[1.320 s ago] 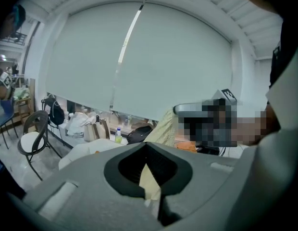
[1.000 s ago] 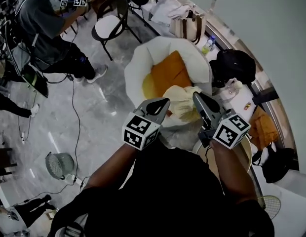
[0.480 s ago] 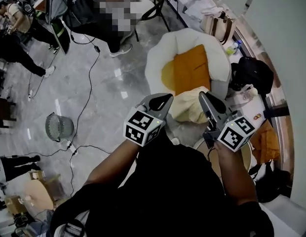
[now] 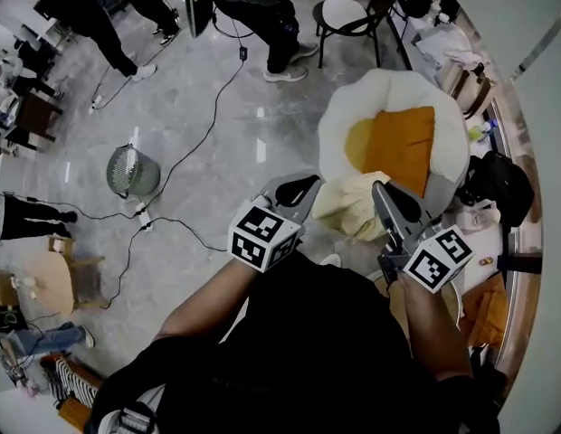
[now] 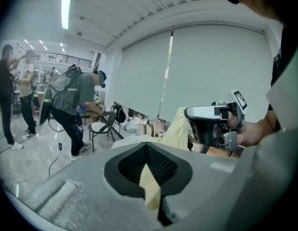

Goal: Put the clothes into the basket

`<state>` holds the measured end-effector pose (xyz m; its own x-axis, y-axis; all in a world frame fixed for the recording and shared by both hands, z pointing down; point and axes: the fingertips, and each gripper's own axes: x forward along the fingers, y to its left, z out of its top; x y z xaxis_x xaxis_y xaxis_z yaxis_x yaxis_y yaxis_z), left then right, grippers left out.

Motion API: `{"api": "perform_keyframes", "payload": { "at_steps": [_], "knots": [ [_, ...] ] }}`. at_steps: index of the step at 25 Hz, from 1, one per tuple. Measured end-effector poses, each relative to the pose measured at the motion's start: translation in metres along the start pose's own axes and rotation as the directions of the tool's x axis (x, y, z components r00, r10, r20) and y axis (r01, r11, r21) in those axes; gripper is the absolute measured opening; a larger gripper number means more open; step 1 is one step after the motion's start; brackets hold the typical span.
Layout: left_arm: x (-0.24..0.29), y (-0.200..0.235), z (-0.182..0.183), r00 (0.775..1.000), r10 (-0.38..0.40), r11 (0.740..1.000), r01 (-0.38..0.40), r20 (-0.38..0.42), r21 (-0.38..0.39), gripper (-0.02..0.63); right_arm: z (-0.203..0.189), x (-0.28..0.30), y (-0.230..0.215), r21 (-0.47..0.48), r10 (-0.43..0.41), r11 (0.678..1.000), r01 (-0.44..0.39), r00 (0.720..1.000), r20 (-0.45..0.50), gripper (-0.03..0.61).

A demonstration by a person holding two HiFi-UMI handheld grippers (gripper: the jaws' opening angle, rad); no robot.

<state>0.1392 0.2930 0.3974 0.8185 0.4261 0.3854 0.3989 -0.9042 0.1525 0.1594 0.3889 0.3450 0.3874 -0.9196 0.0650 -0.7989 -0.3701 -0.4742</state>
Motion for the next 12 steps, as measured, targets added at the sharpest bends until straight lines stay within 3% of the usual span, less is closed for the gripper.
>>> {"api": "perform_keyframes", "payload": {
  "at_steps": [5,12],
  "knots": [
    [-0.048,0.044,-0.013,0.993,0.115,0.992,-0.114,0.015,-0.061,-0.006,-0.012,0.049,0.033,-0.015,0.106,0.994,-0.107,0.993,-0.059,0.028],
    [-0.144,0.118,-0.04,0.958,0.288,0.95,-0.284,0.01,-0.131,-0.006,-0.038,0.131,0.087,0.012,0.198,0.98,-0.198,0.973,-0.118,0.026]
  ]
}}
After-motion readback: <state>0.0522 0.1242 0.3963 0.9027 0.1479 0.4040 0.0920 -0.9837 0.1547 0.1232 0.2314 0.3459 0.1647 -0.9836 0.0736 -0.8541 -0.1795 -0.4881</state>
